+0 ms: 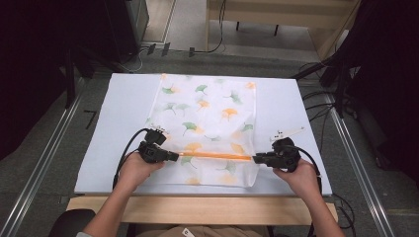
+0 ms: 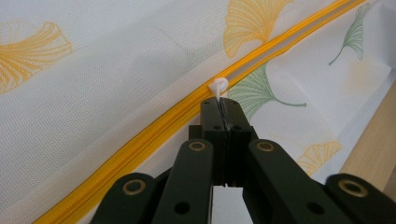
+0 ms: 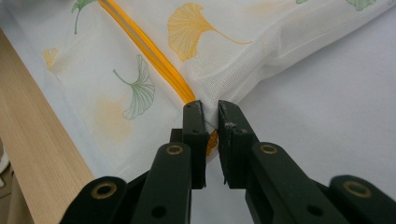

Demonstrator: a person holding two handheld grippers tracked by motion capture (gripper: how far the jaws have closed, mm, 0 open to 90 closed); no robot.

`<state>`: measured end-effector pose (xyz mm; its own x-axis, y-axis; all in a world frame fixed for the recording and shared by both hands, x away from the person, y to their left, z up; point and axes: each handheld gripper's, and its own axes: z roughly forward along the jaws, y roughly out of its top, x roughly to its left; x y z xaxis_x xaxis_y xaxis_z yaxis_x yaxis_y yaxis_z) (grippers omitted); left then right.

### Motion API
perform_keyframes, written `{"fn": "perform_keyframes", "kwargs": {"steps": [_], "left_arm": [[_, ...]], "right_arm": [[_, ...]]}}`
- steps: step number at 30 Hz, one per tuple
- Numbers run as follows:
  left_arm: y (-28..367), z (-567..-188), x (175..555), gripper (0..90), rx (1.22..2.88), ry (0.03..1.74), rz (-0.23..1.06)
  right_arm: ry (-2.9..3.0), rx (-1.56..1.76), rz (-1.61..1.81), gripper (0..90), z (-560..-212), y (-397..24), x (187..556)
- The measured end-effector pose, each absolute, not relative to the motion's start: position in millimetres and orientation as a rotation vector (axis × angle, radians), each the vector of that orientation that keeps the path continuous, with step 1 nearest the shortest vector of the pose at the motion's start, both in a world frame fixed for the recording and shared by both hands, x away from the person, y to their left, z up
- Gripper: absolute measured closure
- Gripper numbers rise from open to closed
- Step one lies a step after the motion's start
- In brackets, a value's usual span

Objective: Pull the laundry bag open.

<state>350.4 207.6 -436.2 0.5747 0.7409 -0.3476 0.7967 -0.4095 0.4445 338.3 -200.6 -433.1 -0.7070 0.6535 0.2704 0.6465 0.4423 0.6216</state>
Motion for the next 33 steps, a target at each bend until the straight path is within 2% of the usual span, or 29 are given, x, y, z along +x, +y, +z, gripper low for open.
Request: {"fn": "perform_keyframes", "kwargs": {"steps": [33], "left_arm": [[216.4,-434.9,352.1,90.0,2.223,1.220,-0.153]], "right_arm": [[2.668,1.208,1.131,83.8,-433.6,-200.7,338.6]]}}
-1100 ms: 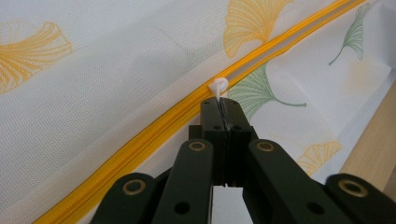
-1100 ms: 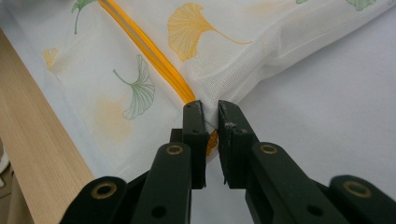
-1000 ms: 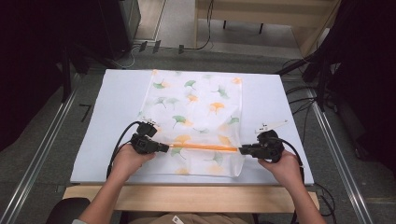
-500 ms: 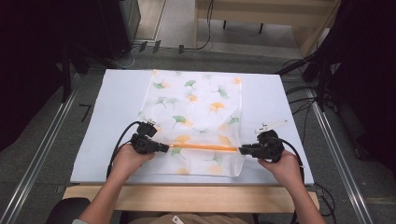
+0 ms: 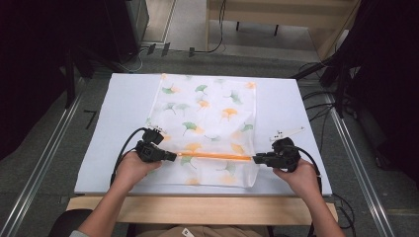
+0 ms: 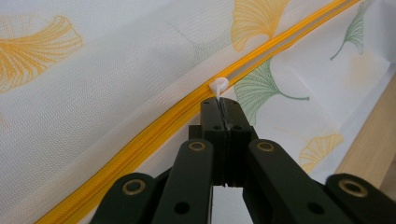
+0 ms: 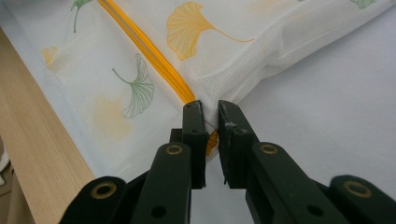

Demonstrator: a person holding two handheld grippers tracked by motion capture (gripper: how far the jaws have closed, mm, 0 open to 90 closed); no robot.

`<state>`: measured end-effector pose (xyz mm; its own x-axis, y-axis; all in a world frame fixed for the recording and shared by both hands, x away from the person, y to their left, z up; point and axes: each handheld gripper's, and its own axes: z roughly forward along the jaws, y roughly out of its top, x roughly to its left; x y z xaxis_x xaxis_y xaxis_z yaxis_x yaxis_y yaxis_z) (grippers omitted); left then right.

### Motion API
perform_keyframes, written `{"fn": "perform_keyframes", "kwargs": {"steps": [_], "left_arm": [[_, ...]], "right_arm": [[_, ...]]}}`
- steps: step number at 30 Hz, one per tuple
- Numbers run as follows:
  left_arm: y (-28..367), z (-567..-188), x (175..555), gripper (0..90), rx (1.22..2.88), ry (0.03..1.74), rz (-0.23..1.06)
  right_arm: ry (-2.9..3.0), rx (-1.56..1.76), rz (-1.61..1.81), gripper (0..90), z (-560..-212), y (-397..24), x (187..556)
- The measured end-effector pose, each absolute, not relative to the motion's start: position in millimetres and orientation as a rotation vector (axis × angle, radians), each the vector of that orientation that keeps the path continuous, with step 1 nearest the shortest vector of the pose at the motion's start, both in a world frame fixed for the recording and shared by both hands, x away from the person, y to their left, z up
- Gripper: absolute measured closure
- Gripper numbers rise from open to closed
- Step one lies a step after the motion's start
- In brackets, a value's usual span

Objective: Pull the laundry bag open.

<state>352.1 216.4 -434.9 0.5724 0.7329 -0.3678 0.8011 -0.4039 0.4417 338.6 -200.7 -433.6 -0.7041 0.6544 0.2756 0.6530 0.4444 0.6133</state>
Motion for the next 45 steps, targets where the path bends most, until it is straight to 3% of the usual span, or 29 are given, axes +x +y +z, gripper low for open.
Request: {"fn": "perform_keyframes", "kwargs": {"steps": [15,45], "left_arm": [[252,-435,345,90.0,2.175,1.241,-0.168],[264,-432,345,90.0,2.182,1.272,-0.147]], "right_arm": [[2.686,1.209,1.107,83.7,-437,-200,340],[2.691,1.209,1.105,83.6,-437,-199,340]]}}
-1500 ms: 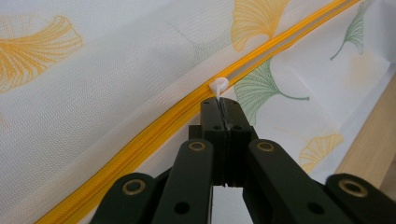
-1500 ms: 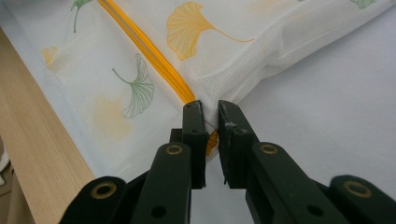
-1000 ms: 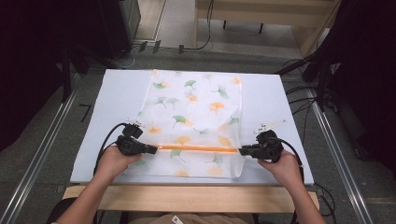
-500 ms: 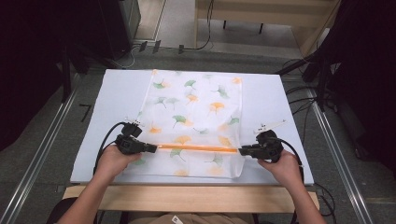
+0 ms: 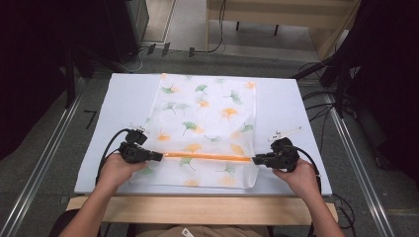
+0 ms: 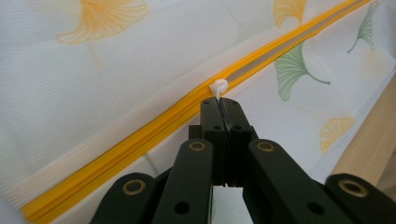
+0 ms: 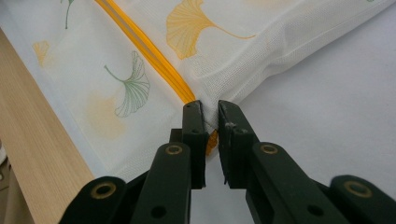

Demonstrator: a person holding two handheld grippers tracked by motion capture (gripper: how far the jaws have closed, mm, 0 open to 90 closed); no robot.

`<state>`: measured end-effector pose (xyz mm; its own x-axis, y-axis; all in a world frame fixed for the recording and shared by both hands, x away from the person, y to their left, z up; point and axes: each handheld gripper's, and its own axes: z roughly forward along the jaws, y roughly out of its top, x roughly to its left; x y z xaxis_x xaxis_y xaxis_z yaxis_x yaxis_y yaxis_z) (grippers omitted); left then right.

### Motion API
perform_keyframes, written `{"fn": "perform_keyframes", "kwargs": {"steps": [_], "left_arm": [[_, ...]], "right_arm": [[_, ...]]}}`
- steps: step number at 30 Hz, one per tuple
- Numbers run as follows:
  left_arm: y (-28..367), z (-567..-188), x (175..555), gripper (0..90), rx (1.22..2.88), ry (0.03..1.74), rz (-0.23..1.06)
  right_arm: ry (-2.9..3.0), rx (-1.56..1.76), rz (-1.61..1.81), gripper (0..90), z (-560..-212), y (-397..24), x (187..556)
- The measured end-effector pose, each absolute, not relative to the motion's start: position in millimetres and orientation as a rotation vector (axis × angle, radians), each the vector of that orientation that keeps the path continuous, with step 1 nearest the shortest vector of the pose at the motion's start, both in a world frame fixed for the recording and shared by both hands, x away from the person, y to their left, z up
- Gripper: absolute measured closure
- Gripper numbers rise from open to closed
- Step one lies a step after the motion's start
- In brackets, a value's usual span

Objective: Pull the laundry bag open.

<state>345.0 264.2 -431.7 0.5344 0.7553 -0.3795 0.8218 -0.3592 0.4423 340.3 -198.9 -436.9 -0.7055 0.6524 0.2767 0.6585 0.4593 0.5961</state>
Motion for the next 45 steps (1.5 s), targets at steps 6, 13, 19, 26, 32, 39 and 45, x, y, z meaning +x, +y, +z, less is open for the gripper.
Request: {"fn": "perform_keyframes", "kwargs": {"steps": [6,13,19,26,32,39,45], "left_arm": [[278,-430,343,90.0,2.164,1.305,-0.135],[282,-430,343,90.0,2.158,1.317,-0.140],[283,-430,343,90.0,2.156,1.309,-0.152],[285,-430,344,90.0,2.154,1.311,-0.155],[290,-430,343,90.0,2.152,1.323,-0.152],[309,-429,340,90.0,2.123,1.369,-0.137],[314,-430,339,90.0,2.113,1.376,-0.140]], "right_arm": [[-2.675,-1.201,-1.098,83.6,-437,-199,341],[-2.673,-1.198,-1.096,83.6,-438,-199,341],[-2.673,-1.198,-1.095,83.6,-438,-199,341],[-2.673,-1.199,-1.092,83.6,-438,-199,341],[-2.672,-1.197,-1.094,83.5,-438,-199,341],[-2.672,-1.198,-1.088,83.5,-438,-199,341],[-2.674,-1.197,-1.082,83.4,-439,-198,341]]}}
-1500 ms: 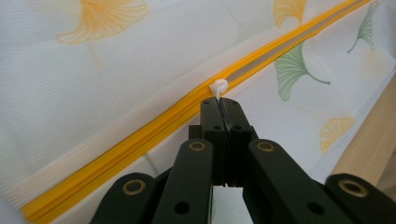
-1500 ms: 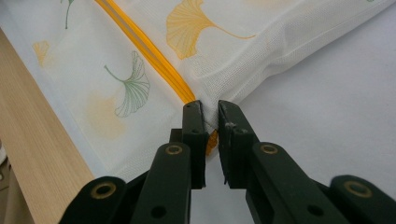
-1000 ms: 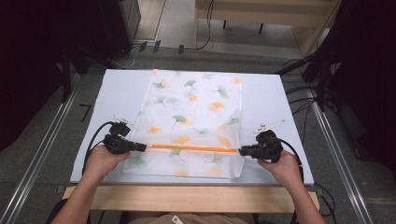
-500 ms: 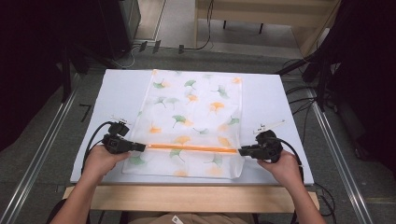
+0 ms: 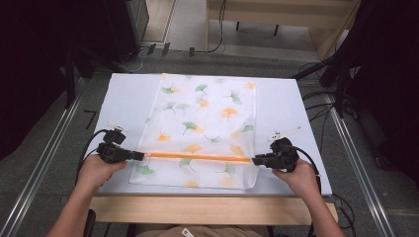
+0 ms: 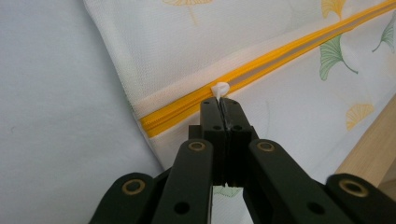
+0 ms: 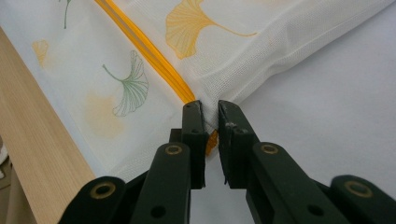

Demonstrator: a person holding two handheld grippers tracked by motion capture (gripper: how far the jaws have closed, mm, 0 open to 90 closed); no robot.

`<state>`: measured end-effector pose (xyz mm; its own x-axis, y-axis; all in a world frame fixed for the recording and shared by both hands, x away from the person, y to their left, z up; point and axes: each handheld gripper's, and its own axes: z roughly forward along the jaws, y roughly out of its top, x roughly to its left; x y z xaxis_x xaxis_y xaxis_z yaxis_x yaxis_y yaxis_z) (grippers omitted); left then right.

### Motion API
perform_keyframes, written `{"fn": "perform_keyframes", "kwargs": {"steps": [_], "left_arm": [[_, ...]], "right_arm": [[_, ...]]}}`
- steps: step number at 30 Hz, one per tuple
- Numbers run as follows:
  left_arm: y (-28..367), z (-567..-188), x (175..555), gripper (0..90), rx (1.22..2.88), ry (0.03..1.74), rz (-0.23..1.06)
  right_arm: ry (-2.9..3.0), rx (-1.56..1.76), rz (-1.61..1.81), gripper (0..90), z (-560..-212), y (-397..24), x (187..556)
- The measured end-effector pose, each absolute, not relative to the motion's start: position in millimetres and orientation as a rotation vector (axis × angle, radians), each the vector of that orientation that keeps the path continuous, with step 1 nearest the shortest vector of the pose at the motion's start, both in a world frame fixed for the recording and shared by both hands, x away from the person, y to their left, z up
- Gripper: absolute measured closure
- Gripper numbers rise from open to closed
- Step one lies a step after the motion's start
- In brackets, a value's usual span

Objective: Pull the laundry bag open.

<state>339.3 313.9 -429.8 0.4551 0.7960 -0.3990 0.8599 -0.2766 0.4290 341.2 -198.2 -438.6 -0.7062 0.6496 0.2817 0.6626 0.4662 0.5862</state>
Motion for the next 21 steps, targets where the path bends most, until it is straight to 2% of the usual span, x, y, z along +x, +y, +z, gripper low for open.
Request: {"fn": "perform_keyframes", "kwargs": {"steps": [21], "left_arm": [[326,-430,339,90.0,2.099,1.392,-0.123]], "right_arm": [[-2.676,-1.200,-1.069,83.0,-441,-200,343]]}}
